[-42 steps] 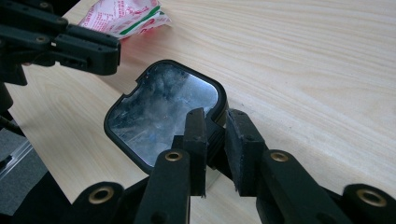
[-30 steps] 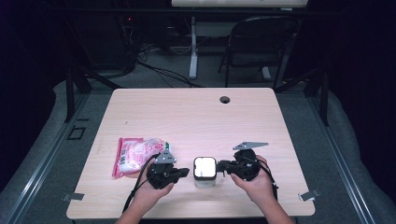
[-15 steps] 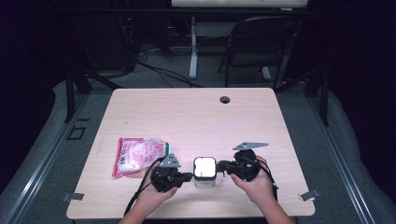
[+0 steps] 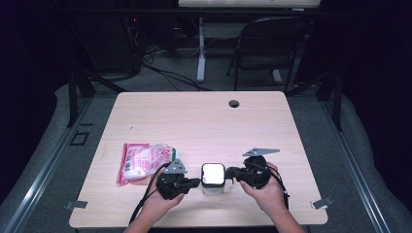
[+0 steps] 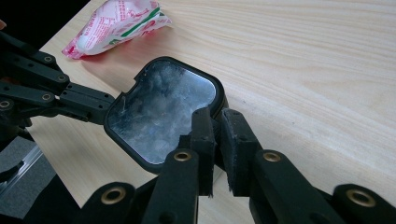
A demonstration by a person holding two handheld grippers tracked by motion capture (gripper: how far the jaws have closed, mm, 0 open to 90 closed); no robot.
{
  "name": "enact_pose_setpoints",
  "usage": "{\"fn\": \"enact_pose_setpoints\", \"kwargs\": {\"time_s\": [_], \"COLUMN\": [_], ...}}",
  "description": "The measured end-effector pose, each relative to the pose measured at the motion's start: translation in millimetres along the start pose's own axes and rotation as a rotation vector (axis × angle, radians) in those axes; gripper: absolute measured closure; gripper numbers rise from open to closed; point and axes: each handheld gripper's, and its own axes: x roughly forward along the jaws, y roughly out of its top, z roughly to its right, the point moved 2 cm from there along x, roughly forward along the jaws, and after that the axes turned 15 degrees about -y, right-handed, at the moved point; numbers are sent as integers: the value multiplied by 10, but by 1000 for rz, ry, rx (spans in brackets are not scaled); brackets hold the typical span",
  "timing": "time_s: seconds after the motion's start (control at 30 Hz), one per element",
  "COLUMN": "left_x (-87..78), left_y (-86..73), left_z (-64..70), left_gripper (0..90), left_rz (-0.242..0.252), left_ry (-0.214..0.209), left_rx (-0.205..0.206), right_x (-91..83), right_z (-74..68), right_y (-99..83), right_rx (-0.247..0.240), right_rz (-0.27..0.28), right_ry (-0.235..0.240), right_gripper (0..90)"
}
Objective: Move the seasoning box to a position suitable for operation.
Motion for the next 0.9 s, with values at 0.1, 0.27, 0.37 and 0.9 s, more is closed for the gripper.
{"fn": "enact_pose_setpoints", "kwargs": {"time_s": [0.1, 0.27, 0.37, 0.9], "left_x": [-1, -30, -27, -2], "left_y": [2, 21, 29, -12], "left_z": [0, -5, 0, -47], "left_gripper": [900, 900, 900, 900], "left_rz": [5, 36, 41, -24], "left_ry": [1, -26, -23, -6], "left_rx": [-1, -5, 0, -4], "right_x": [-2, -2, 11, 22], "right_z": [5, 3, -8, -5], "right_y": [-1, -2, -10, -28], "right_rx": [-6, -7, -8, 21], "right_rz": [-1, -1, 2, 19], "right_ry": [1, 0, 3, 17], "right_gripper": [837, 833, 799, 824]}}
